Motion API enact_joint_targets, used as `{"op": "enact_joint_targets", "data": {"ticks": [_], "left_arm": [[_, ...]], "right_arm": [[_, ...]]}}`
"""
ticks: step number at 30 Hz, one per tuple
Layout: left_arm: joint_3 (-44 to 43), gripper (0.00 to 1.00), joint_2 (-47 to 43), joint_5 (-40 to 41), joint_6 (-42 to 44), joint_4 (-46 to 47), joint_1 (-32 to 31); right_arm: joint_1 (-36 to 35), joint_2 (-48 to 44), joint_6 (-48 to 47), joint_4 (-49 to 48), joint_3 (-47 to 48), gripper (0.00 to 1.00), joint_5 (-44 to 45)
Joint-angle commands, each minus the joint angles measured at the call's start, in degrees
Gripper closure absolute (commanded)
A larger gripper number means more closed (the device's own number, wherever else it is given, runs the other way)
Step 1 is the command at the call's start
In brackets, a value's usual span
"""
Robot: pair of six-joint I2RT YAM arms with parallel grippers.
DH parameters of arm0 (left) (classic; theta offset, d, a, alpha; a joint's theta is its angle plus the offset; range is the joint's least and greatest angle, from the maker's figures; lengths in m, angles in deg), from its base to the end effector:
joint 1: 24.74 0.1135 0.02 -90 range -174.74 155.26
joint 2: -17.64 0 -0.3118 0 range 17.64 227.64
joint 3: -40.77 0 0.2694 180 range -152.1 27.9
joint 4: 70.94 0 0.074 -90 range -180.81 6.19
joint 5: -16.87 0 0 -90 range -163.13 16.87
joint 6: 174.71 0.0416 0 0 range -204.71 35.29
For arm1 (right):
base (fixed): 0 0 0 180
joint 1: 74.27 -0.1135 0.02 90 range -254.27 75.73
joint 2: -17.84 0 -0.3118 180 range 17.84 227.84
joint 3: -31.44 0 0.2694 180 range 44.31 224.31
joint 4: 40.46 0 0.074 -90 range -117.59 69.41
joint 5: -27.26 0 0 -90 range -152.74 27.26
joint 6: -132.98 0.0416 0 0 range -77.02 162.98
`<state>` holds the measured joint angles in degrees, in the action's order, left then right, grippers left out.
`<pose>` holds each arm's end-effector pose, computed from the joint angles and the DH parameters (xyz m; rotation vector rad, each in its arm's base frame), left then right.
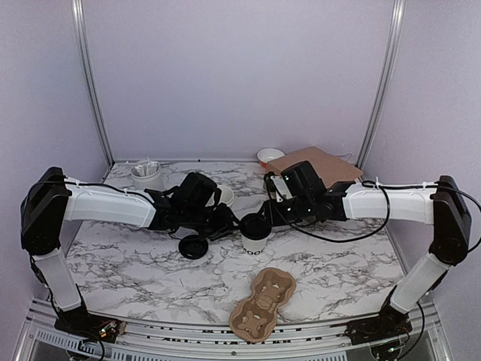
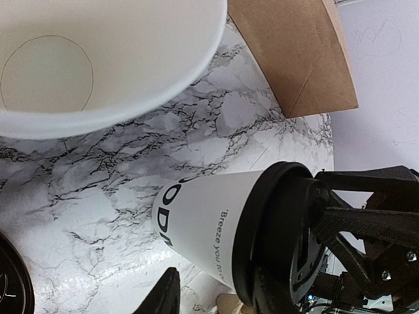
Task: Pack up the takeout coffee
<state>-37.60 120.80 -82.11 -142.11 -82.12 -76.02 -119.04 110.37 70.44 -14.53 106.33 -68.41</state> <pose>0.2631 -0.3385 0.2366 -0.0331 2.4747 -1.1377 0.2627 0.2664 0.2638 -0.4197 2.4115 0.7166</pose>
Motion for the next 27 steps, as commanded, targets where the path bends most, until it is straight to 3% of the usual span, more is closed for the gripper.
{"op": "enact_joint_targets", "data": {"ticks": [1,18,27], "left_arm": [[4.11,0.62,4.5,2.88,1.97,-9.0,-0.06],[-10.66,0.61,1.46,4.09,8.21,-15.84,-1.09],[-11.89,0.6,-0.16,3.28,8.51,-16.68,-1.36]], "right_arm": [[-0.84,0.17,1.82,0.62,-2.79,0.69,-2.92],[-0.82,-1.46,2.86,2.08,0.41,0.68,0.99],[-0.84,-2.68,3.49,2.76,1.37,0.64,2.51]]}}
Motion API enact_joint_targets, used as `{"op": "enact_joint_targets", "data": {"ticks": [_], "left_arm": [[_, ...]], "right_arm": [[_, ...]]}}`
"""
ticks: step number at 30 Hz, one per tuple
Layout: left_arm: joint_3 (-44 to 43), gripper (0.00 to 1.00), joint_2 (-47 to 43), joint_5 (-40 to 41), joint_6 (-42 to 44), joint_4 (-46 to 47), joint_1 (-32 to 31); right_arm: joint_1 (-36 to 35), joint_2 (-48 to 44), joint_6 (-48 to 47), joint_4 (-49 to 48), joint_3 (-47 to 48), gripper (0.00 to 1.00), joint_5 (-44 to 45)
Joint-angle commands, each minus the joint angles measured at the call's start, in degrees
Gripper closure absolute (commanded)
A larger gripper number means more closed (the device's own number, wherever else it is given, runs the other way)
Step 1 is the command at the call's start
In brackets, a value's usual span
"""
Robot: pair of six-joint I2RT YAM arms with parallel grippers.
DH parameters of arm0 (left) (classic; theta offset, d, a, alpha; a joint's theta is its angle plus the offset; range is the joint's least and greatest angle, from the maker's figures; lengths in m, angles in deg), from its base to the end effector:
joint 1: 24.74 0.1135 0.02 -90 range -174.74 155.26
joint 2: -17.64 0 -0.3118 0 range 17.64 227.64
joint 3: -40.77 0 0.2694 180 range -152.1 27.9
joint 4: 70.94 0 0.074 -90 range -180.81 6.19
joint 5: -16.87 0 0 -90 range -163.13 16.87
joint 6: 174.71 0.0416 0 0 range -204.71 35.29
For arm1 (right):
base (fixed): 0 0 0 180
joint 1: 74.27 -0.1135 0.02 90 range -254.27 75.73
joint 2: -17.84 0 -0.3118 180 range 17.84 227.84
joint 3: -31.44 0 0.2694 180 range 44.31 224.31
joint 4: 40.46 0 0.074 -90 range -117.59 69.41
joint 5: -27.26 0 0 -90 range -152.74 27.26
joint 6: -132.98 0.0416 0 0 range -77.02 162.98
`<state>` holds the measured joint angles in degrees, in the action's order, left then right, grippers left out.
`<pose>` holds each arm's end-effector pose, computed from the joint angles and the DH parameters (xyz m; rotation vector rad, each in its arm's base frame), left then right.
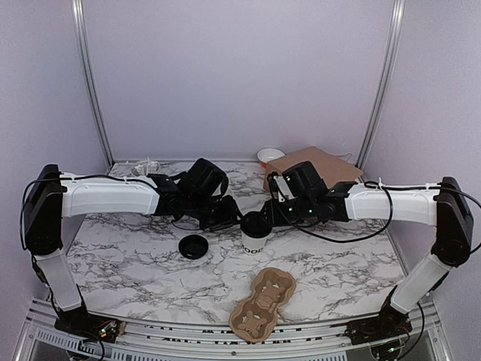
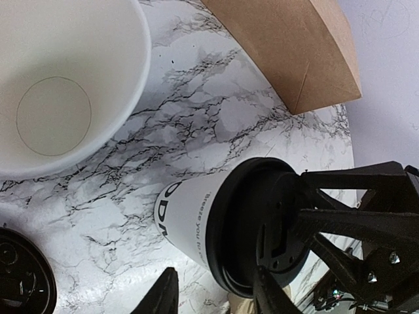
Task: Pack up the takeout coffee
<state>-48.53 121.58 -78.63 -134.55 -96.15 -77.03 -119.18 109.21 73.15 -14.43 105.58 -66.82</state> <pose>0.2687 -0.3540 0.2741 0.1090 2.4844 -0.9799 0.2592 0.2625 0.2663 -0.3505 2.4170 0.7119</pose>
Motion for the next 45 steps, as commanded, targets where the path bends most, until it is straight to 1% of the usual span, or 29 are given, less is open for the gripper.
{"op": "enact_joint_targets", "data": {"ticks": [1,15,24,34,45], "left_arm": [[-0.64,0.6,-1.13,-0.14,0.76,-2.61,-0.35],[3.24,0.6,-3.74,0.34,-2.19,-1.81,-0.35],[4.37,0.6,-2.2,-2.09,-6.4,2.25,-0.62],[3.6,0.6,0.05,-2.88,-6.98,3.68,-0.62],[4.53,0.61,2.47,-3.6,-8.22,5.13,-0.61]], "right_arm": [[-0.71,-1.67,0.7,2.57,2.29,0.64,0.9],[-0.71,-2.87,0.16,3.58,3.93,0.64,0.35],[-0.71,-2.6,-0.26,4.12,2.12,0.66,1.44],[-0.71,-1.61,-0.79,3.71,2.0,0.69,0.5],[-0.71,-0.96,-0.47,2.75,0.93,0.7,-0.72]]}}
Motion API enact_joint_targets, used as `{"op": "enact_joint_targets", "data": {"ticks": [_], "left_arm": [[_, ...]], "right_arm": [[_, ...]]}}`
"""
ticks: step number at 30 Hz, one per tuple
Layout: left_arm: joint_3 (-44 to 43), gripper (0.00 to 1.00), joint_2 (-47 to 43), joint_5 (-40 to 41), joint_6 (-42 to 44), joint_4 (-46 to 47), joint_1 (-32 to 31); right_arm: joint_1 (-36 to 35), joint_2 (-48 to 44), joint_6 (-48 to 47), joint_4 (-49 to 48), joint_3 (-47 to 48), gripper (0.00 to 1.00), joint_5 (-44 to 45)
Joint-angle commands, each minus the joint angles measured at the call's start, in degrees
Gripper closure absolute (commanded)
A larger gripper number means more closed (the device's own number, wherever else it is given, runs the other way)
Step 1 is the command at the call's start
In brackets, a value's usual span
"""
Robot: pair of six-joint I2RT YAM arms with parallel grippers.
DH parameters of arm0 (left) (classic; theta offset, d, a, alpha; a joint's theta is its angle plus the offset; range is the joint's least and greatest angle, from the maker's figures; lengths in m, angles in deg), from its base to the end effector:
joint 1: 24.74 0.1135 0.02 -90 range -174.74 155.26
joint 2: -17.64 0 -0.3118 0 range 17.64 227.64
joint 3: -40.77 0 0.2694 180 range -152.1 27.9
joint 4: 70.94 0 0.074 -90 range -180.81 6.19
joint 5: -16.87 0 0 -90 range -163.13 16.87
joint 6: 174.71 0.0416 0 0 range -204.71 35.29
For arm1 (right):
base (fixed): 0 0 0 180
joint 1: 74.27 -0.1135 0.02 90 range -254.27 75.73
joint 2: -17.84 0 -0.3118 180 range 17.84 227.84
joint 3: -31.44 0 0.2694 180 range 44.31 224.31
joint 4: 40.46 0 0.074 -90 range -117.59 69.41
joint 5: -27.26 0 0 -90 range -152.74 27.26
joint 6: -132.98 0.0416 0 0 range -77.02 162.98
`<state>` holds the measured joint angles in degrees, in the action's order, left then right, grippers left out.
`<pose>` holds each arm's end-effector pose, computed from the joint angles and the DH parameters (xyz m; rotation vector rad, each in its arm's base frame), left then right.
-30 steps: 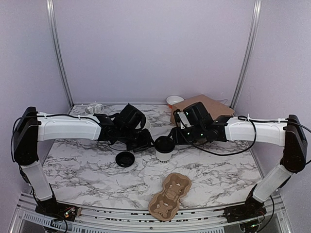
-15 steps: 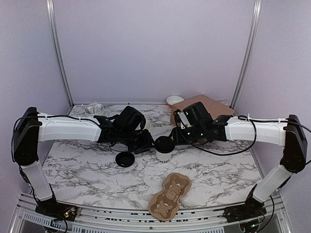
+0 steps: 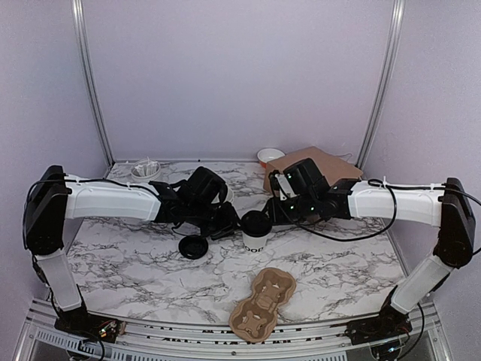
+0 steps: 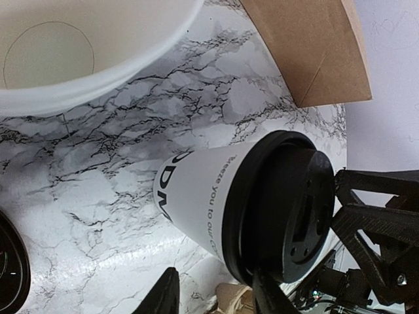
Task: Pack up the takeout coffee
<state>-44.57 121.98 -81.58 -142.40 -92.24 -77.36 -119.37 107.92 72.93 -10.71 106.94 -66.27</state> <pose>0.2621 -0.3532 0.2534 -0.0256 2.5521 -1.0772 0.2550 0.2595 0.2768 -0.3555 2.4315 0.6903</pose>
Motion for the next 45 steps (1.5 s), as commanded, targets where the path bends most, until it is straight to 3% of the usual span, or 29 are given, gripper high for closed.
{"op": "enact_joint_targets", "data": {"ticks": [1,25,45], "left_arm": [[0.9,0.61,2.1,-0.57,-0.42,1.21,-0.29],[4.71,0.61,4.57,1.79,0.54,0.45,-0.38],[-1.79,0.61,1.06,2.12,3.74,-2.31,-0.39]], "right_arm": [[-0.51,0.4,-0.17,-1.12,-0.67,0.7,-1.38],[-2.59,-0.31,6.22,-7.59,-10.31,0.73,-4.37],[-2.62,-2.71,6.28,-5.66,-1.94,0.63,-0.85]]}}
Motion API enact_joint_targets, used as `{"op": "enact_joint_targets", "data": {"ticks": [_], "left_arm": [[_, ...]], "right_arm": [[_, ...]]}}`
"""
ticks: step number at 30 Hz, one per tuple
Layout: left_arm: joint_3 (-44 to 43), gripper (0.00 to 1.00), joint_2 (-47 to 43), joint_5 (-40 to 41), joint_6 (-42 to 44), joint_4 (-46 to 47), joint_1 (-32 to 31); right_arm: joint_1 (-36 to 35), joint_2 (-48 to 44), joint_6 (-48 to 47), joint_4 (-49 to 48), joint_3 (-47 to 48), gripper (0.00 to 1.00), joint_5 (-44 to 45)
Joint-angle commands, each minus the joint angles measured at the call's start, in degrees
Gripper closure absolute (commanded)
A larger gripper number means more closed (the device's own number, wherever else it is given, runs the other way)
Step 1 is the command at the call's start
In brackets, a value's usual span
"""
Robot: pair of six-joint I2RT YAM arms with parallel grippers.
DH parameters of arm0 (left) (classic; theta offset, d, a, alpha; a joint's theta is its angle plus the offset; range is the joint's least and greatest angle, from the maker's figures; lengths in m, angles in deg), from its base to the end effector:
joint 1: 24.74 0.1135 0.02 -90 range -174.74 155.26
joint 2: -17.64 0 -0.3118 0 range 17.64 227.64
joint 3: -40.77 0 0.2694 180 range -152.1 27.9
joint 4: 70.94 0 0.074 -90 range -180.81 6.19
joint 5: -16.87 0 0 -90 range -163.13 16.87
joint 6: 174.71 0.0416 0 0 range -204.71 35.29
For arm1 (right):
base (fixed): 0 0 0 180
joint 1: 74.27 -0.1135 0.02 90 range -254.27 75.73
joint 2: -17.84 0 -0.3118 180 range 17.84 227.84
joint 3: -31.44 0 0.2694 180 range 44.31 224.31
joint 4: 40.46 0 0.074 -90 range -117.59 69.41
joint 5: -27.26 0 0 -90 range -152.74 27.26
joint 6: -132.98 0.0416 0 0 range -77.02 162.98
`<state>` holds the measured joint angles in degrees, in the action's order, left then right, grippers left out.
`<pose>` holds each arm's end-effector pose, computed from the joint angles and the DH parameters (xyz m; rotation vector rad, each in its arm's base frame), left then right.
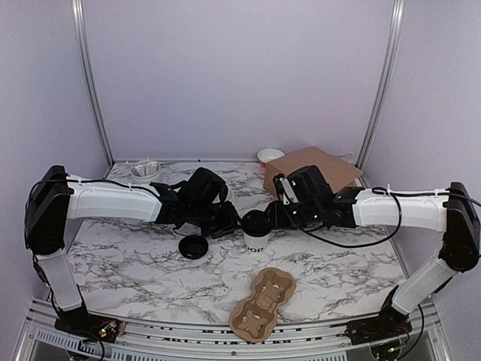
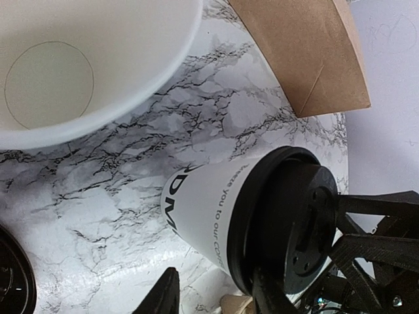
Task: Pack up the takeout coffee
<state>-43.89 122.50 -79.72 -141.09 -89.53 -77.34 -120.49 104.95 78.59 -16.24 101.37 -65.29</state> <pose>0.2651 -0.3546 0.2496 -0.0135 2.5063 -1.0611 0.2397 0.2528 0.2689 -0.2481 2.4090 0.7568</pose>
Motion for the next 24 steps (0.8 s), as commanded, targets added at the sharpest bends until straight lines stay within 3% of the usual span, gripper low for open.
{"op": "enact_joint_targets", "data": {"ticks": [1,17,24], "left_arm": [[-3.0,0.6,0.45,0.14,2.66,-5.31,-0.46],[-4.6,0.6,-1.3,-0.04,3.56,-6.61,-0.57],[-3.82,0.6,-1.83,-0.02,3.46,-6.59,-1.2]], "right_arm": [[-1.51,0.14,0.6,-0.04,3.86,0.63,-1.58],[-1.28,-0.97,-1.6,3.25,5.45,0.59,1.75],[3.59,-0.87,-7.46,3.52,6.08,0.54,-3.0]]}}
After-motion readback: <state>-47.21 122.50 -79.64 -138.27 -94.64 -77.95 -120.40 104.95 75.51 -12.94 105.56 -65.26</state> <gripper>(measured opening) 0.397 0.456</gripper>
